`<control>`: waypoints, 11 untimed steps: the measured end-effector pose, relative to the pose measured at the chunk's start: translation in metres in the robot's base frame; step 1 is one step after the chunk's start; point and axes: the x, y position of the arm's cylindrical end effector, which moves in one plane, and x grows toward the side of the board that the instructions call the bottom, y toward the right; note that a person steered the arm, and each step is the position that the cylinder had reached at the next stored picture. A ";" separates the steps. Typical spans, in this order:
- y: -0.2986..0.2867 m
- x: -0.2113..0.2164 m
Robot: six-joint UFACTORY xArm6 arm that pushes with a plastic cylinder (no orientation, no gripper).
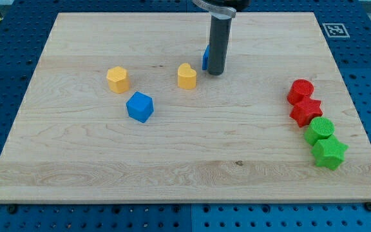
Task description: Slide the blue triangle to the top left side of the yellow heart
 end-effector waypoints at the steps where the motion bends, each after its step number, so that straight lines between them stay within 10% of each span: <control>1: 0.032 0.002; 4: 0.052 -0.051; 9: -0.101 -0.032; 11: -0.056 -0.029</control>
